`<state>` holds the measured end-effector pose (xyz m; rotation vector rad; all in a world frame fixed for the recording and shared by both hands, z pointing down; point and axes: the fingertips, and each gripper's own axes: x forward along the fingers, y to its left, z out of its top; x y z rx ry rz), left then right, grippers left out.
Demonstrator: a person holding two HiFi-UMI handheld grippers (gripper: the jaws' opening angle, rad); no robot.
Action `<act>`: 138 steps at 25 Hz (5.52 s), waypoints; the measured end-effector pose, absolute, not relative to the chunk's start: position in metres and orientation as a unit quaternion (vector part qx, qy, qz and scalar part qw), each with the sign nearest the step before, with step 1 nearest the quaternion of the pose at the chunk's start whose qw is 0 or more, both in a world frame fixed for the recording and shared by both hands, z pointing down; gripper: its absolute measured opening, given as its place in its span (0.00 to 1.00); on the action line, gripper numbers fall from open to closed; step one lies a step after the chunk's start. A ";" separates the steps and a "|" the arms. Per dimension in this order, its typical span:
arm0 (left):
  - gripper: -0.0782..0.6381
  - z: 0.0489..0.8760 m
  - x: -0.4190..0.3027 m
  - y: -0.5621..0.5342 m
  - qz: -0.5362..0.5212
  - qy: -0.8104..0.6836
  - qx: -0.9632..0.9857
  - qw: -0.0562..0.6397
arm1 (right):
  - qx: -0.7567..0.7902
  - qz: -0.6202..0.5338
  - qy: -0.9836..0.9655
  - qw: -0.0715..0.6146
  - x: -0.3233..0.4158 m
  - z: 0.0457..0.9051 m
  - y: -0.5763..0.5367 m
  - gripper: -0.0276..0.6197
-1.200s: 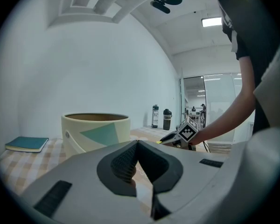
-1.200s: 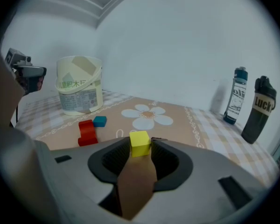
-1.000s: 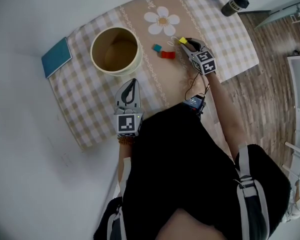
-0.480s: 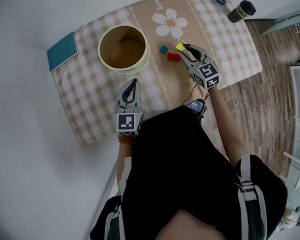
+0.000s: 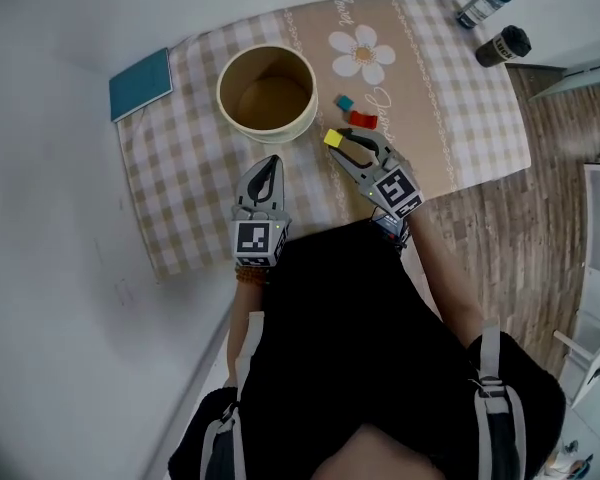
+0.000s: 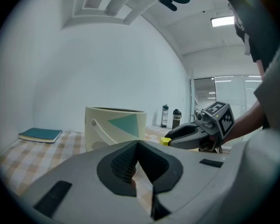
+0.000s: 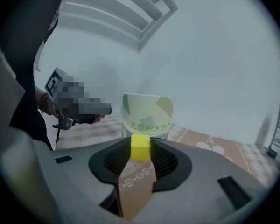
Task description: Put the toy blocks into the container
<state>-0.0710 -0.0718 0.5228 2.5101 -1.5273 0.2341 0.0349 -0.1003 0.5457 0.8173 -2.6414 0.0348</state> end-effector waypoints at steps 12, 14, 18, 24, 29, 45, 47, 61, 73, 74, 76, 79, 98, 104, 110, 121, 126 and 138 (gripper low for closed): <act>0.10 0.525 -0.081 -0.070 0.073 -0.527 0.841 0.102 | 0.265 -0.018 -0.950 0.162 0.013 0.509 -0.088 0.26; 0.10 0.525 -0.082 -0.071 0.073 -0.527 0.840 0.102 | 0.264 -0.039 -0.954 0.139 0.011 0.482 -0.091 0.26; 0.10 0.523 -0.083 -0.071 0.073 -0.527 0.840 0.103 | 0.269 -0.065 -0.958 0.070 0.001 0.416 -0.101 0.26; 0.10 0.524 -0.085 -0.073 0.069 -0.531 0.839 0.100 | 0.275 -0.100 -0.953 0.074 -0.019 0.377 -0.133 0.26; 0.10 0.522 -0.085 -0.071 0.066 -0.531 0.839 0.098 | 0.274 -0.062 -0.951 0.131 -0.048 0.408 -0.161 0.26; 0.10 0.526 -0.099 -0.074 0.069 -0.545 0.829 0.104 | 0.274 0.000 -0.938 0.213 -0.054 0.449 -0.180 0.26; 0.10 0.525 -0.098 -0.075 0.067 -0.544 0.830 0.103 | 0.274 0.004 -0.938 0.213 -0.054 0.450 -0.179 0.26; 0.10 0.529 -0.097 -0.070 0.073 -0.543 0.830 0.106 | 0.291 -0.010 -0.947 0.133 -0.029 0.393 -0.172 0.26; 0.10 0.535 -0.084 -0.068 0.078 -0.521 0.843 0.111 | 0.406 0.053 -0.897 0.168 0.106 0.485 -0.178 0.26; 0.10 0.535 -0.082 -0.068 0.079 -0.517 0.845 0.112 | 0.409 0.058 -0.893 0.177 0.112 0.494 -0.175 0.26; 0.10 0.536 -0.078 -0.068 0.080 -0.511 0.848 0.112 | 0.412 0.064 -0.887 0.197 0.122 0.513 -0.170 0.26; 0.10 0.539 -0.073 -0.068 0.084 -0.505 0.852 0.111 | 0.409 0.073 -0.883 0.220 0.130 0.538 -0.163 0.26; 0.10 0.544 -0.072 -0.069 0.089 -0.499 0.854 0.115 | 0.337 0.053 -0.874 0.345 0.143 0.628 -0.149 0.26; 0.10 0.545 -0.074 -0.071 0.088 -0.502 0.852 0.120 | 0.321 0.058 -0.874 0.359 0.143 0.636 -0.152 0.27; 0.10 0.547 -0.073 -0.076 0.090 -0.504 0.850 0.120 | 0.300 0.071 -0.876 0.370 0.140 0.640 -0.144 0.27; 0.10 0.549 -0.070 -0.083 0.089 -0.498 0.853 0.124 | 0.300 0.091 -0.872 0.375 0.133 0.646 -0.125 0.27; 0.10 0.550 -0.074 -0.084 0.088 -0.501 0.852 0.126 | 0.330 0.104 -0.860 0.375 0.136 0.647 -0.125 0.27; 0.10 0.551 -0.075 -0.081 0.089 -0.501 0.851 0.127 | 0.362 0.135 -0.853 0.351 0.136 0.644 -0.122 0.26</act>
